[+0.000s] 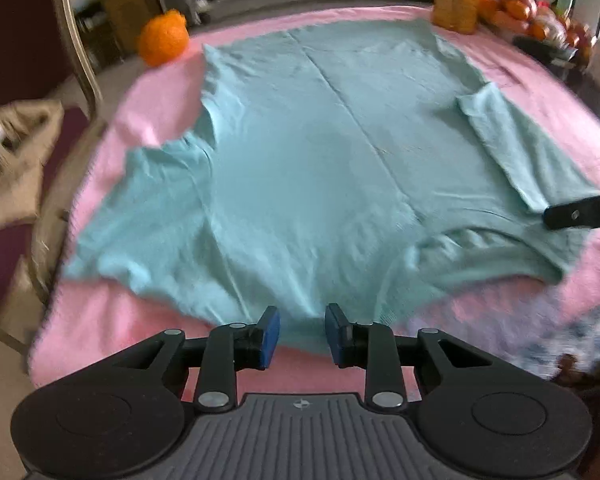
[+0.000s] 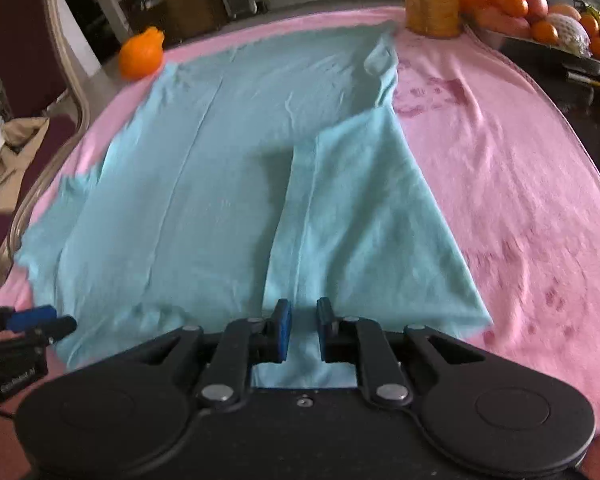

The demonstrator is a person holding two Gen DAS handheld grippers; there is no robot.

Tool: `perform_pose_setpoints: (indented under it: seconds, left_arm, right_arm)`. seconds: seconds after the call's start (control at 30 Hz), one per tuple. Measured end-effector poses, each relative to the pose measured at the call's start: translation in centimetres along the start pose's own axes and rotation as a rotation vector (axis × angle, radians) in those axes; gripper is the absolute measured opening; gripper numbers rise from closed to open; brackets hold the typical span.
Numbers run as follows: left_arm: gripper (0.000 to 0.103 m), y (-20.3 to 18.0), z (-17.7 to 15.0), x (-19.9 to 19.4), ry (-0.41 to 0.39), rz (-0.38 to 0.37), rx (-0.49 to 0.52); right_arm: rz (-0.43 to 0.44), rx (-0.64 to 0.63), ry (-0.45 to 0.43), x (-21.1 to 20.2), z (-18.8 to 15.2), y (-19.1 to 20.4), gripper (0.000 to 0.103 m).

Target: Fold clothes

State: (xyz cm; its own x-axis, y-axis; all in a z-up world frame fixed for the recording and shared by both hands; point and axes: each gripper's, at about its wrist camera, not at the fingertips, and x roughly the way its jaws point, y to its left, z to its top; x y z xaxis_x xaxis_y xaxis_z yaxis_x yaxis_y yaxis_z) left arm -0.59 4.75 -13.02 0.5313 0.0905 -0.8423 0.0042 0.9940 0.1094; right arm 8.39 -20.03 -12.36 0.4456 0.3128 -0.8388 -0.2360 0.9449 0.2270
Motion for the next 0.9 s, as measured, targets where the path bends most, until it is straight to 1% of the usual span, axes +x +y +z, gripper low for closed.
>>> perform_pose_setpoints:
  seconds: [0.07, 0.13, 0.17, 0.2, 0.3, 0.37, 0.4, 0.47, 0.57, 0.6, 0.7, 0.8, 0.83, 0.87, 0.9]
  left_arm:
    - [0.028, 1.5, -0.5, -0.6, 0.000, -0.031, -0.067]
    - [0.028, 3.6, -0.8, -1.3, -0.023, -0.036, -0.151]
    - [0.028, 5.0, -0.9, -1.7, -0.039, -0.034, -0.199]
    - [0.028, 6.5, -1.0, -2.0, -0.059, -0.029, -0.251]
    - [0.028, 11.3, -1.3, -2.5, -0.101, -0.023, -0.427]
    - [0.028, 15.3, -1.8, -2.0, -0.105, -0.047, -0.588]
    - [0.028, 16.8, -2.0, -1.7, -0.105, -0.056, -0.649]
    - [0.033, 19.7, -2.3, -0.8, -0.102, -0.086, -0.776]
    - [0.038, 22.3, -2.6, 1.1, -0.093, -0.139, -0.897]
    - [0.038, 23.1, -2.7, 1.7, -0.090, -0.156, -0.937]
    - [0.037, 23.9, -2.3, 3.3, -0.071, -0.139, -0.967]
    - [0.036, 24.1, -1.8, 4.0, -0.090, -0.131, -0.980]
    - [0.034, 24.2, -1.6, 4.1, -0.093, -0.122, -0.979]
    - [0.027, 24.2, -1.4, 4.2, -0.096, -0.113, -0.978]
    - [0.024, 24.1, -1.2, 4.4, -0.096, -0.103, -0.971]
  right_arm:
    - [0.007, 0.062, 0.024, -0.9, -0.1, -0.6, 0.014]
    - [0.031, 0.097, -0.016, -2.6, -0.1, -0.4, 0.017]
    - [0.040, 0.103, -0.042, -3.5, 0.2, -0.3, 0.022]
    - [0.049, 0.108, -0.067, -4.4, 0.5, -0.1, 0.025]
    - [0.101, 0.128, -0.127, -6.9, 1.9, 0.6, 0.028]
    - [0.145, 0.143, -0.148, -8.0, 2.7, 1.0, 0.033]
    - [0.167, 0.150, -0.159, -8.5, 3.2, 1.3, 0.034]
    - [0.210, 0.170, -0.173, -9.4, 3.7, 1.8, 0.042]
    - [0.267, 0.204, -0.182, -9.7, 4.0, 2.6, 0.043]
    - [0.266, 0.204, -0.180, -9.6, 4.1, 2.9, 0.043]
    - [0.258, 0.202, -0.175, -9.4, 4.2, 3.7, 0.044]
    - [0.248, 0.201, -0.170, -9.2, 4.3, 4.4, 0.044]
    - [0.243, 0.199, -0.170, -9.2, 4.3, 4.5, 0.044]
    - [0.238, 0.196, -0.169, -9.1, 4.2, 4.7, 0.044]
    - [0.233, 0.194, -0.168, -9.0, 4.2, 4.8, 0.044]
